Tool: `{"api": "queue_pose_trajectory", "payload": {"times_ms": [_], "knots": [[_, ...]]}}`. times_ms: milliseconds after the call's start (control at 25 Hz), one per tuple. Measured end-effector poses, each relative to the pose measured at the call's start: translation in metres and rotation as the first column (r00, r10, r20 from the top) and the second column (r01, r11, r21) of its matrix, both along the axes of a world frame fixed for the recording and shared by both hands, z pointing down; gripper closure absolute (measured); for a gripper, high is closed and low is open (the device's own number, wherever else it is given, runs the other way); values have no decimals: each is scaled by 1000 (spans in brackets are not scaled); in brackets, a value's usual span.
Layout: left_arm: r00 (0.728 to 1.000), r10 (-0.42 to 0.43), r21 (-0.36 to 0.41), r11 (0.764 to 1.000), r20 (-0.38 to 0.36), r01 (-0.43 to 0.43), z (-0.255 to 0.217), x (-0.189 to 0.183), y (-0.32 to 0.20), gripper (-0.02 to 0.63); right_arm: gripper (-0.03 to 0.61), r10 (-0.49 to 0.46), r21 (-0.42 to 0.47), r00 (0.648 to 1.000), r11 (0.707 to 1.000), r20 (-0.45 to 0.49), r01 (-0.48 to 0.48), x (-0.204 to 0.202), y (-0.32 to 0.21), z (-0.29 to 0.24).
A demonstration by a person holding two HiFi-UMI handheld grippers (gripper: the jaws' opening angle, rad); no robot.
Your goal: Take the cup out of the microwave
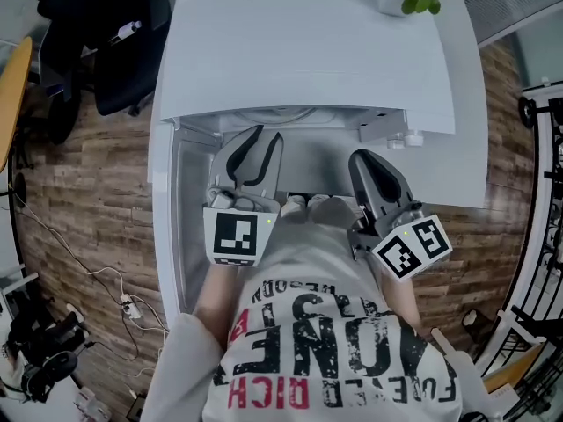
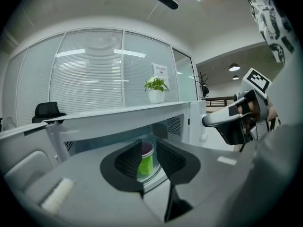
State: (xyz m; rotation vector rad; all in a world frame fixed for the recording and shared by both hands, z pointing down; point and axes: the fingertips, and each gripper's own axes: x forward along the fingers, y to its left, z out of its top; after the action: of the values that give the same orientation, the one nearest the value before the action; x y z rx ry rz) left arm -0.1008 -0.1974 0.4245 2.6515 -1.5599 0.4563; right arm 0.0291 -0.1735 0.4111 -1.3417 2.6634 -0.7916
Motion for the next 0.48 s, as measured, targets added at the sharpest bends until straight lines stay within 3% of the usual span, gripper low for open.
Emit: {"api": "queue_pose_trajectory", "payload": {"times_ms": [280, 480], "knots": [[991, 48, 19, 999, 127, -51, 4, 1, -7, 511, 554, 39, 5, 999, 999, 1, -39, 2, -2, 1], [969, 84, 10, 996, 230, -89, 19, 7, -12, 511, 554, 70, 1, 998, 998, -1, -70, 9, -4, 2]]}}
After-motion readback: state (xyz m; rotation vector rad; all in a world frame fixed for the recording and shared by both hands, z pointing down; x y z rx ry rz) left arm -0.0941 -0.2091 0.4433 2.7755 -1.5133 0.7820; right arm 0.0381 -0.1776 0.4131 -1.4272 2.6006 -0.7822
